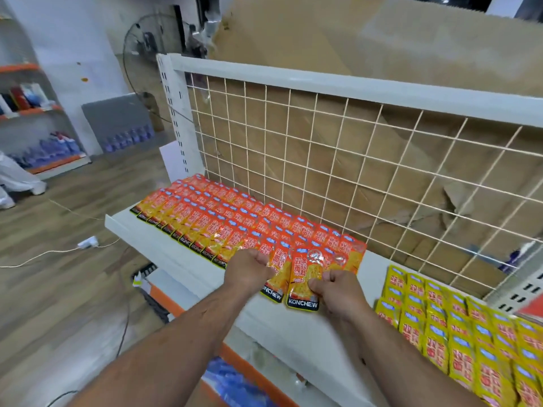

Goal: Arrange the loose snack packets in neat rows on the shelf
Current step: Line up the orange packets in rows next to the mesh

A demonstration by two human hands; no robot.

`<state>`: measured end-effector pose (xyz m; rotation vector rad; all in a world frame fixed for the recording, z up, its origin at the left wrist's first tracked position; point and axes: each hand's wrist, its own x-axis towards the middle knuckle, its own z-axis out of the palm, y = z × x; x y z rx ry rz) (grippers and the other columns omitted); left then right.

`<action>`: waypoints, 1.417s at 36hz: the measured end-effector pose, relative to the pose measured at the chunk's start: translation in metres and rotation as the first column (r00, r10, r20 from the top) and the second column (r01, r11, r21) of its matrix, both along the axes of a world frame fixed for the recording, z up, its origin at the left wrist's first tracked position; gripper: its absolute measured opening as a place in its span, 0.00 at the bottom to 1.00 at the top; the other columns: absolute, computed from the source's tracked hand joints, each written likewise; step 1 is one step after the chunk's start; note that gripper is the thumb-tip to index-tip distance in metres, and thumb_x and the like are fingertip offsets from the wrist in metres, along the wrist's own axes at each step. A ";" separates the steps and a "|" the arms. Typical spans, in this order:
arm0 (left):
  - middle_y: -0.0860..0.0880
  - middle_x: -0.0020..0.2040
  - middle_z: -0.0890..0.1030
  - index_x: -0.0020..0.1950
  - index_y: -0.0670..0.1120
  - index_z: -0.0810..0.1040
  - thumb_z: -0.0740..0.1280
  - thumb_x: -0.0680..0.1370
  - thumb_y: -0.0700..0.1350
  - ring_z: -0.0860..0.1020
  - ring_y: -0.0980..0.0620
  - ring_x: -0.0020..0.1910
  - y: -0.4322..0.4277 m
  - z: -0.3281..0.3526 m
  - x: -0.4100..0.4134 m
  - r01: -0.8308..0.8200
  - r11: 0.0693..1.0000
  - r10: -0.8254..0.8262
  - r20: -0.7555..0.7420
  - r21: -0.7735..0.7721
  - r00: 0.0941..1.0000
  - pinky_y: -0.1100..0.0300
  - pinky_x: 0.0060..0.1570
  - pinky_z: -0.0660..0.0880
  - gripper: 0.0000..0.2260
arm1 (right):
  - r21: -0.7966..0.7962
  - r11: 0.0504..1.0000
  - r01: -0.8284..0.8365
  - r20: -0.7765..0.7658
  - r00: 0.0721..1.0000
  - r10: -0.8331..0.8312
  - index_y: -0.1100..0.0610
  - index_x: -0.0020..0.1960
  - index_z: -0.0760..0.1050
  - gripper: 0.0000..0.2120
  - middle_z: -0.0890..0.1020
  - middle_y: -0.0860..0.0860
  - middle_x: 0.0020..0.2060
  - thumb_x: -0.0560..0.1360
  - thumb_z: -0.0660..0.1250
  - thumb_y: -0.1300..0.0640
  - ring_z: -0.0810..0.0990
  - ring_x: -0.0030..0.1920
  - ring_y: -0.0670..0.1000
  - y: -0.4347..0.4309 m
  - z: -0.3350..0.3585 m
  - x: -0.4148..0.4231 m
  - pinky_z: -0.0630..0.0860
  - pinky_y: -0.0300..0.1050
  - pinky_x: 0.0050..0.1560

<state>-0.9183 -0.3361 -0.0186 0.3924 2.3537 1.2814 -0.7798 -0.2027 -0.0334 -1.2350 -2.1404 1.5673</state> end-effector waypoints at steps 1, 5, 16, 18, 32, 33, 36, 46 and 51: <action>0.48 0.43 0.83 0.42 0.45 0.79 0.77 0.69 0.39 0.82 0.48 0.46 0.002 -0.002 -0.004 0.004 1.000 -0.004 -0.017 -0.009 1.000 0.54 0.51 0.79 0.08 | 0.004 1.000 0.007 0.002 1.000 -0.007 0.55 0.32 0.65 0.19 0.72 0.57 0.30 0.73 0.73 0.61 0.68 0.29 0.52 0.001 -0.001 -0.003 0.64 0.43 0.32; 0.43 0.42 0.83 0.42 0.40 0.79 0.74 0.71 0.43 0.77 0.50 0.39 0.006 -0.006 -0.017 0.065 0.987 -0.090 -0.179 -0.145 0.980 0.56 0.42 0.77 0.07 | 0.032 0.999 0.020 0.020 1.000 -0.020 0.55 0.32 0.65 0.19 0.73 0.56 0.31 0.73 0.73 0.62 0.72 0.27 0.48 0.003 -0.002 -0.012 0.65 0.39 0.28; 0.48 0.38 0.80 0.47 0.44 0.77 0.70 0.74 0.49 0.77 0.50 0.38 0.002 -0.004 -0.033 0.263 0.893 -0.413 -0.431 -0.366 0.802 0.55 0.39 0.75 0.09 | 0.034 0.988 0.150 -0.001 0.989 -0.150 0.54 0.31 0.64 0.20 0.72 0.53 0.28 0.72 0.75 0.61 0.72 0.21 0.42 -0.011 -0.006 -0.018 0.64 0.41 0.31; 0.51 0.37 0.78 0.49 0.45 0.77 0.70 0.74 0.49 0.77 0.52 0.37 0.001 -0.004 -0.036 0.297 0.885 -0.441 -0.441 -0.359 0.782 0.57 0.38 0.74 0.09 | 0.031 0.987 0.157 -0.011 0.988 -0.157 0.56 0.33 0.65 0.19 0.72 0.55 0.29 0.72 0.74 0.62 0.73 0.20 0.40 -0.015 -0.003 -0.018 0.63 0.40 0.29; 0.49 0.41 0.79 0.52 0.46 0.77 0.67 0.77 0.52 0.79 0.50 0.40 -0.005 -0.010 -0.055 0.463 0.802 -0.598 -0.494 -0.378 0.631 0.56 0.40 0.78 0.11 | -0.064 0.908 0.415 -0.017 0.909 -0.417 0.55 0.32 0.68 0.17 0.76 0.54 0.26 0.72 0.74 0.62 0.69 0.20 0.48 -0.046 0.002 -0.015 0.64 0.39 0.25; 0.49 0.40 0.79 0.53 0.46 0.77 0.66 0.77 0.52 0.79 0.50 0.39 -0.006 -0.010 -0.056 0.473 0.796 -0.606 -0.493 -0.379 0.625 0.56 0.39 0.77 0.11 | -0.068 0.905 0.419 -0.014 0.907 -0.421 0.55 0.33 0.68 0.16 0.75 0.54 0.26 0.72 0.73 0.63 0.69 0.20 0.48 -0.048 0.003 -0.016 0.63 0.39 0.24; 0.50 0.39 0.78 0.53 0.45 0.76 0.66 0.78 0.53 0.77 0.51 0.37 -0.006 -0.010 -0.059 0.500 0.783 -0.621 -0.504 -0.369 0.601 0.58 0.35 0.73 0.12 | -0.093 0.908 0.409 -0.003 0.912 -0.411 0.57 0.37 0.67 0.15 0.74 0.58 0.29 0.73 0.73 0.64 0.69 0.18 0.46 -0.055 0.008 -0.020 0.62 0.38 0.22; 0.50 0.62 0.74 0.67 0.50 0.73 0.59 0.80 0.57 0.71 0.49 0.61 -0.014 -0.005 -0.076 0.496 0.752 -0.651 -0.611 -0.434 0.451 0.55 0.59 0.71 0.19 | -0.001 0.927 0.376 0.126 0.919 -0.373 0.57 0.32 0.69 0.15 0.76 0.52 0.25 0.73 0.73 0.61 0.69 0.20 0.48 -0.059 0.015 -0.050 0.64 0.36 0.22; 0.52 0.65 0.73 0.69 0.52 0.72 0.57 0.80 0.58 0.67 0.49 0.65 -0.016 -0.004 -0.082 0.509 0.717 -0.687 -0.607 -0.477 0.399 0.54 0.65 0.66 0.20 | 0.272 0.916 0.295 0.344 0.859 -0.379 0.57 0.30 0.77 0.12 0.81 0.47 0.30 0.68 0.74 0.53 0.78 0.33 0.46 -0.059 0.016 -0.060 0.67 0.38 0.29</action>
